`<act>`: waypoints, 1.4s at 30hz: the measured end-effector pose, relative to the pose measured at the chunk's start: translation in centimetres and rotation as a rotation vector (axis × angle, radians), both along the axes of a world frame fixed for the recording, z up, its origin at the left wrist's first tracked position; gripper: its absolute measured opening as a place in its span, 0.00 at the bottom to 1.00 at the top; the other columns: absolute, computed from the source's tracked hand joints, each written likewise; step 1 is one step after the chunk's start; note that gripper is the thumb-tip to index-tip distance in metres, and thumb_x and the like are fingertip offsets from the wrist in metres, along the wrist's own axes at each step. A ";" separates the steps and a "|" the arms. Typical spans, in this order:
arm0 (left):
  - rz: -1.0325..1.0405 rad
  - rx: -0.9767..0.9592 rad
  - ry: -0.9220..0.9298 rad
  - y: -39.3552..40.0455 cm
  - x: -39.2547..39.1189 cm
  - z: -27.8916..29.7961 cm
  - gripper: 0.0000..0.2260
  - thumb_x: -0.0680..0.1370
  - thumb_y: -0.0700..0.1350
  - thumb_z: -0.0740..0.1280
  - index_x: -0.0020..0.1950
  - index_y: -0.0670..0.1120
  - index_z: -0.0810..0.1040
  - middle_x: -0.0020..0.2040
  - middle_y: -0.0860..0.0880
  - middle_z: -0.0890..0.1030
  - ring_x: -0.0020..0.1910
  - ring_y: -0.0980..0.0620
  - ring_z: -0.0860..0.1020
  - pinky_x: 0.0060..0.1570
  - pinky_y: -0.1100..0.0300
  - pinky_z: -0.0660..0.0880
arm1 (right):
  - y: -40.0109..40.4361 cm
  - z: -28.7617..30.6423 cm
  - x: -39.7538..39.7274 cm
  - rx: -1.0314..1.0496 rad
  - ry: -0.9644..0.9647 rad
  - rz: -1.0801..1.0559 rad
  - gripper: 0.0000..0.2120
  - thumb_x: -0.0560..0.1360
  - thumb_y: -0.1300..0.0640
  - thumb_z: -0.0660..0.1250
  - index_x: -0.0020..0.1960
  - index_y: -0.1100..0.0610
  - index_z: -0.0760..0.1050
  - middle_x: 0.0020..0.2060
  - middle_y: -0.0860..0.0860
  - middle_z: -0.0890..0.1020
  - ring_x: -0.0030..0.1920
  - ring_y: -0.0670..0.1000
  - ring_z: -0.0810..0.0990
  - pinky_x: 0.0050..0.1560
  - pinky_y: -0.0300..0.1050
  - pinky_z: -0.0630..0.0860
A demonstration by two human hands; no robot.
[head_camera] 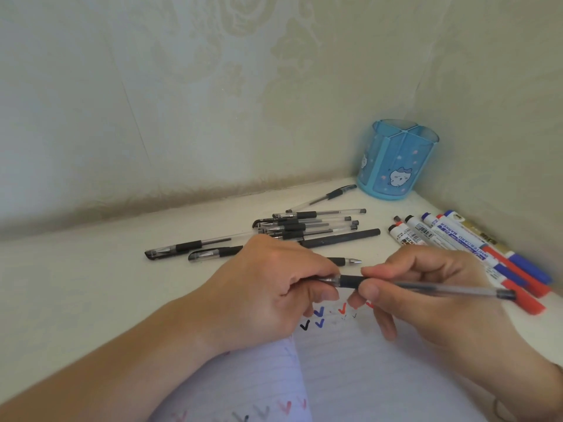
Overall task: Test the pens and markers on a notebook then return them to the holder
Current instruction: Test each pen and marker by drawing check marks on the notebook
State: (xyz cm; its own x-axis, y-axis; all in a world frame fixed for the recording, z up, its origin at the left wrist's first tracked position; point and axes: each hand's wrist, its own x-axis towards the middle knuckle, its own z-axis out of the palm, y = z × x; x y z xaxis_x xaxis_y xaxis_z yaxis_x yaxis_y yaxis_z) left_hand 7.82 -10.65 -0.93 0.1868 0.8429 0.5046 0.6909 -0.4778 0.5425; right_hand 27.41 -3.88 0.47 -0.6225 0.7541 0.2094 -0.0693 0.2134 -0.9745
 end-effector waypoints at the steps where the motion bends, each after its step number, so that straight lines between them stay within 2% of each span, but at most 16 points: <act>1: 0.006 0.004 -0.007 0.0 0.0 0.0 0.04 0.76 0.39 0.68 0.42 0.42 0.82 0.33 0.50 0.80 0.30 0.59 0.80 0.29 0.64 0.75 | 0.0 0.2 -0.1 0.019 -0.013 -0.014 0.03 0.59 0.58 0.75 0.33 0.55 0.83 0.29 0.58 0.84 0.19 0.52 0.72 0.23 0.36 0.71; 5: 0.014 0.031 -0.067 0.6 0.5 -0.1 0.06 0.76 0.45 0.71 0.49 0.45 0.83 0.35 0.54 0.81 0.32 0.62 0.79 0.33 0.64 0.76 | 0.6 0.7 -0.1 0.077 -0.050 -0.005 0.06 0.62 0.51 0.77 0.37 0.50 0.84 0.27 0.50 0.81 0.25 0.45 0.75 0.25 0.35 0.72; 7: 0.054 -0.004 -0.002 0.7 0.5 -0.3 0.16 0.73 0.56 0.72 0.57 0.49 0.82 0.40 0.61 0.79 0.37 0.67 0.76 0.40 0.72 0.72 | 1.3 0.4 0.5 0.108 -0.006 0.002 0.14 0.64 0.40 0.75 0.43 0.48 0.82 0.28 0.49 0.77 0.27 0.47 0.71 0.25 0.38 0.69; 10: 0.194 -0.064 0.181 1.1 -0.7 -1.1 0.25 0.71 0.66 0.65 0.64 0.54 0.77 0.48 0.63 0.75 0.47 0.67 0.71 0.49 0.73 0.67 | 3.0 0.6 1.9 0.351 -0.145 -0.250 0.19 0.73 0.33 0.62 0.43 0.49 0.75 0.30 0.52 0.74 0.28 0.51 0.69 0.27 0.41 0.66; 12: 0.306 -0.029 0.288 1.4 -1.6 -1.7 0.21 0.73 0.63 0.63 0.58 0.52 0.80 0.49 0.59 0.76 0.49 0.58 0.71 0.51 0.64 0.70 | 4.9 1.1 3.3 0.544 -0.424 -0.478 0.21 0.77 0.38 0.58 0.38 0.55 0.70 0.27 0.51 0.76 0.26 0.52 0.72 0.28 0.44 0.69; 15: 0.427 -0.047 0.342 1.6 -2.1 -1.7 0.12 0.73 0.56 0.69 0.51 0.51 0.83 0.46 0.55 0.77 0.48 0.51 0.71 0.48 0.57 0.73 | 7.4 1.4 5.7 0.607 -0.825 -0.689 0.25 0.71 0.35 0.64 0.32 0.56 0.70 0.23 0.50 0.75 0.28 0.56 0.75 0.32 0.51 0.76; 18: 0.445 -0.156 0.360 1.7 -2.0 -1.7 0.10 0.74 0.55 0.70 0.51 0.53 0.83 0.48 0.56 0.76 0.51 0.53 0.70 0.51 0.58 0.71 | 8.9 0.7 6.7 0.538 -0.996 -0.751 0.20 0.67 0.39 0.71 0.30 0.54 0.71 0.26 0.50 0.77 0.30 0.56 0.77 0.35 0.54 0.78; 22: 0.427 -0.188 0.310 1.7 -2.0 -1.4 0.04 0.75 0.53 0.70 0.44 0.54 0.81 0.46 0.58 0.76 0.49 0.54 0.69 0.51 0.55 0.71 | 9.3 -0.1 6.5 0.464 -1.134 -0.709 0.17 0.66 0.37 0.71 0.33 0.50 0.73 0.30 0.49 0.78 0.33 0.54 0.77 0.38 0.52 0.78; 24: 0.413 -0.154 0.312 1.6 -2.0 -1.4 0.03 0.75 0.51 0.70 0.43 0.54 0.79 0.44 0.57 0.77 0.47 0.53 0.71 0.49 0.53 0.72 | 8.8 0.0 6.0 0.565 -1.111 -0.727 0.17 0.66 0.34 0.67 0.36 0.48 0.72 0.31 0.47 0.76 0.35 0.55 0.76 0.38 0.51 0.77; 26: 0.404 -0.111 0.291 1.5 -1.7 -1.1 0.03 0.76 0.51 0.68 0.44 0.54 0.78 0.42 0.58 0.78 0.45 0.56 0.72 0.48 0.57 0.71 | 7.2 0.5 4.9 0.733 -0.942 -0.711 0.12 0.68 0.35 0.65 0.42 0.43 0.75 0.32 0.45 0.74 0.36 0.54 0.76 0.37 0.49 0.76; 30: 0.287 0.067 0.178 0.9 -0.4 -0.1 0.08 0.76 0.54 0.65 0.46 0.51 0.80 0.39 0.59 0.77 0.39 0.63 0.69 0.44 0.67 0.68 | 2.8 0.7 1.9 1.055 -0.670 -0.366 0.16 0.71 0.38 0.67 0.53 0.45 0.81 0.31 0.41 0.72 0.35 0.46 0.73 0.32 0.43 0.73; 34: 0.111 0.165 0.099 0.2 0.4 0.0 0.11 0.75 0.52 0.70 0.52 0.47 0.81 0.40 0.56 0.78 0.38 0.60 0.72 0.42 0.64 0.72 | 2.9 -0.3 1.7 1.201 -0.580 -0.202 0.09 0.73 0.44 0.67 0.45 0.47 0.83 0.30 0.40 0.70 0.31 0.48 0.72 0.28 0.46 0.73; 37: 0.104 -0.036 0.129 -0.1 0.4 0.1 0.32 0.71 0.62 0.71 0.71 0.56 0.66 0.46 0.61 0.75 0.41 0.57 0.73 0.45 0.63 0.71 | 3.5 0.2 2.3 1.056 -0.593 -0.328 0.01 0.70 0.48 0.67 0.40 0.44 0.77 0.29 0.44 0.76 0.31 0.46 0.75 0.31 0.47 0.75; 39: 0.136 -0.186 0.157 -0.1 0.3 -0.1 0.43 0.67 0.66 0.72 0.74 0.63 0.50 0.50 0.63 0.73 0.44 0.57 0.73 0.46 0.67 0.68 | 3.8 0.2 2.7 0.833 -0.559 -0.395 0.04 0.66 0.53 0.68 0.39 0.45 0.75 0.32 0.45 0.80 0.31 0.48 0.76 0.33 0.42 0.74; 40: 0.141 -0.223 0.183 0.0 0.2 -0.3 0.44 0.67 0.66 0.72 0.74 0.65 0.47 0.51 0.64 0.72 0.46 0.58 0.73 0.47 0.70 0.67 | 3.9 0.1 2.7 0.682 -0.495 -0.359 0.06 0.65 0.55 0.68 0.39 0.46 0.75 0.32 0.45 0.81 0.30 0.48 0.76 0.31 0.38 0.72; 42: 0.130 -0.213 0.316 0.2 -0.2 -0.6 0.40 0.67 0.68 0.70 0.73 0.65 0.53 0.53 0.64 0.72 0.50 0.61 0.71 0.52 0.70 0.66 | 3.4 0.1 2.1 0.341 -0.324 -0.180 0.07 0.63 0.61 0.68 0.37 0.50 0.77 0.28 0.50 0.80 0.26 0.48 0.73 0.27 0.36 0.68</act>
State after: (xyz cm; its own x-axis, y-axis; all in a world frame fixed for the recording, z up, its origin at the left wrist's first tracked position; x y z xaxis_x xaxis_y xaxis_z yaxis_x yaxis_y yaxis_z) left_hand 7.57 -10.41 -1.50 0.1893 0.9494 0.2506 0.8870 -0.2748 0.3711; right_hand 29.48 -0.51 0.54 -0.5623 0.7781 0.2799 0.2926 0.5038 -0.8128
